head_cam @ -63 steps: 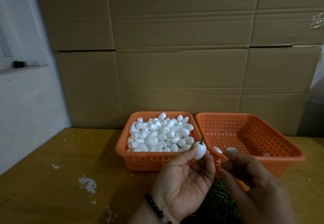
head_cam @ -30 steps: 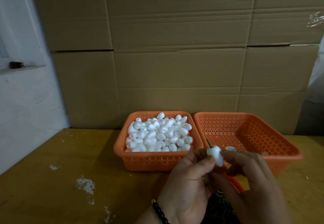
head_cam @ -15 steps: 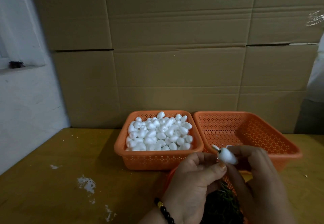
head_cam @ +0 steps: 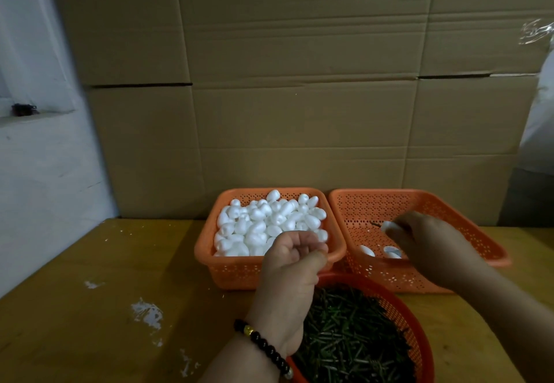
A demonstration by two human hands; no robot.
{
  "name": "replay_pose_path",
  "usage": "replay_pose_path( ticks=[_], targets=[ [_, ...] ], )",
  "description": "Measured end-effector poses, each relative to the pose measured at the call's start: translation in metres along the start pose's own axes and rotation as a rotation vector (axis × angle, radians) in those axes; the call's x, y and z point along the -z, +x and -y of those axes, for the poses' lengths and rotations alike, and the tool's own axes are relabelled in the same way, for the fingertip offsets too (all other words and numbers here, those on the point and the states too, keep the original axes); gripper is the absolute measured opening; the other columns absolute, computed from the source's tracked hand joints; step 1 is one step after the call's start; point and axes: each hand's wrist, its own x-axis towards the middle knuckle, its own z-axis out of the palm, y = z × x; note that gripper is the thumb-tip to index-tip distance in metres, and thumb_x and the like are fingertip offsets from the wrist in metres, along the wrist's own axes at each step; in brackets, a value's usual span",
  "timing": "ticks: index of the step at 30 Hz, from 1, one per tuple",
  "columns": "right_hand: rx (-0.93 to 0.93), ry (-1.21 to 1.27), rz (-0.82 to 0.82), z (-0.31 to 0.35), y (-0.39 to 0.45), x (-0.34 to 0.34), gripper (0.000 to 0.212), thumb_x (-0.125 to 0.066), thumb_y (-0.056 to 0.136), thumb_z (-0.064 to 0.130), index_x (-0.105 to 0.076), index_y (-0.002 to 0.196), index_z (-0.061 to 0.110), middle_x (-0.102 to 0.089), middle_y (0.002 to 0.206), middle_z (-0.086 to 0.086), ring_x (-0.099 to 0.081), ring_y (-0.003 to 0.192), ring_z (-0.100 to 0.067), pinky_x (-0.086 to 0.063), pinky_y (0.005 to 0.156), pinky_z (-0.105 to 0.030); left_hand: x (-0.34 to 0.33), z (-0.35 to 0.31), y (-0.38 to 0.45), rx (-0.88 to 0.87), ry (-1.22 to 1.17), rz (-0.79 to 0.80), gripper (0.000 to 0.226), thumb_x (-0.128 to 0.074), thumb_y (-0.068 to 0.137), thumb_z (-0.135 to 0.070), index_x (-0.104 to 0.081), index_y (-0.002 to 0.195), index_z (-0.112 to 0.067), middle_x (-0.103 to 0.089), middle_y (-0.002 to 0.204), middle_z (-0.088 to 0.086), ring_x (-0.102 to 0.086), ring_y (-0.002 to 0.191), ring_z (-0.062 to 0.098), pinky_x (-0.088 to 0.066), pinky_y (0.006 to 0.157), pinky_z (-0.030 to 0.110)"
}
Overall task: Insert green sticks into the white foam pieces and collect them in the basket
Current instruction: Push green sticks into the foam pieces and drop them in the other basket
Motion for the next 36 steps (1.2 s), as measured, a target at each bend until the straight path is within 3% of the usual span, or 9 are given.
replay_pose_path(
  ticks=[4,8,12,15,18,21,27,32,36],
  targets=[
    [-0.122,-0.097,0.220,-0.005,0.017,-0.004,0.040,-0.045,0.094,0.047,-0.058,0.071,0.017,-0.058,0.062,0.001,-0.056,0.058,-0.015,-0.045,0.072,-0.037,0.004,-0.001,0.004,-0.022,0.023,-0.010,0.019,-0.063,0.084,-0.001,-0.065,0.091,-0.018,-0.070,0.074,-0.012,-0.063,0.070,-0.004,-0.045,0.069,0.020],
    [-0.207,-0.091,0.254,-0.006,0.025,-0.007,0.042,-0.049,0.092,0.048,-0.062,0.072,0.014,-0.061,0.066,-0.001,-0.058,0.064,-0.018,-0.046,0.082,-0.044,0.008,0.001,0.009,-0.065,0.082,-0.060,0.012,-0.068,0.083,-0.006,-0.066,0.088,-0.018,-0.065,0.072,-0.010,-0.059,0.068,-0.001,-0.047,0.066,0.018],
    [-0.222,-0.198,0.122,0.001,0.015,-0.007,0.032,-0.045,0.092,0.047,-0.056,0.075,0.022,-0.060,0.073,0.006,-0.054,0.072,-0.014,-0.038,0.092,-0.044,0.015,-0.001,0.014,-0.090,0.117,-0.086,0.013,-0.066,0.085,-0.004,-0.066,0.089,-0.016,-0.064,0.073,-0.009,-0.059,0.064,-0.003,-0.047,0.061,0.015],
    [-0.124,-0.233,-0.101,0.011,-0.006,-0.004,0.025,-0.050,0.091,0.041,-0.059,0.110,0.027,-0.066,0.108,0.002,-0.057,0.105,-0.023,-0.033,0.102,-0.045,0.021,-0.005,0.017,-0.104,0.111,-0.116,0.014,-0.066,0.085,-0.004,-0.066,0.090,-0.017,-0.064,0.069,-0.011,-0.059,0.061,-0.005,-0.047,0.057,0.013],
    [0.081,-0.093,-0.236,0.028,-0.038,0.000,0.033,-0.057,0.086,0.033,-0.060,0.118,0.026,-0.063,0.113,0.002,-0.056,0.107,-0.024,-0.044,0.092,-0.045,0.027,-0.008,0.020,-0.113,0.105,-0.150,0.014,-0.066,0.085,-0.005,-0.066,0.090,-0.018,-0.064,0.072,-0.010,-0.060,0.064,-0.002,-0.046,0.060,0.014],
    [0.259,0.049,-0.074,0.041,-0.074,0.001,0.030,-0.053,0.079,0.043,-0.062,0.107,0.037,-0.057,0.104,0.017,-0.059,0.090,-0.005,-0.055,0.077,-0.031,0.035,-0.011,0.024,-0.100,0.082,-0.180,0.015,-0.067,0.084,-0.005,-0.066,0.089,-0.020,-0.064,0.070,-0.010,-0.058,0.066,0.003,-0.046,0.062,0.020],
    [0.370,-0.062,0.415,0.037,-0.095,-0.023,0.076,-0.030,0.063,0.085,-0.028,0.133,0.055,-0.032,0.120,0.034,-0.032,0.116,0.009,-0.031,0.103,-0.017,0.055,-0.018,0.035,-0.110,0.114,-0.193,0.014,-0.069,0.083,-0.008,-0.066,0.086,-0.021,-0.066,0.072,-0.012,-0.058,0.066,0.005,-0.044,0.064,0.024],
    [0.455,-0.148,0.453,0.035,-0.096,-0.036,0.073,-0.024,0.068,0.082,-0.013,0.136,0.058,-0.035,0.129,0.025,-0.027,0.127,-0.003,-0.023,0.109,-0.028,0.069,-0.015,0.043,-0.176,0.337,-0.203,0.013,-0.070,0.084,-0.013,-0.067,0.087,-0.026,-0.069,0.083,-0.006,-0.061,0.075,0.007,-0.045,0.069,0.024],
    [0.460,-0.139,0.414,0.039,-0.093,-0.034,0.059,-0.039,0.081,0.070,-0.025,0.136,0.054,-0.039,0.128,0.022,-0.031,0.124,-0.002,-0.026,0.106,-0.024,0.078,-0.014,0.061,-0.234,0.667,-0.219,0.015,-0.066,0.086,-0.016,-0.066,0.087,-0.032,-0.067,0.090,-0.009,-0.063,0.087,0.009,-0.050,0.079,0.030]
  ],
)
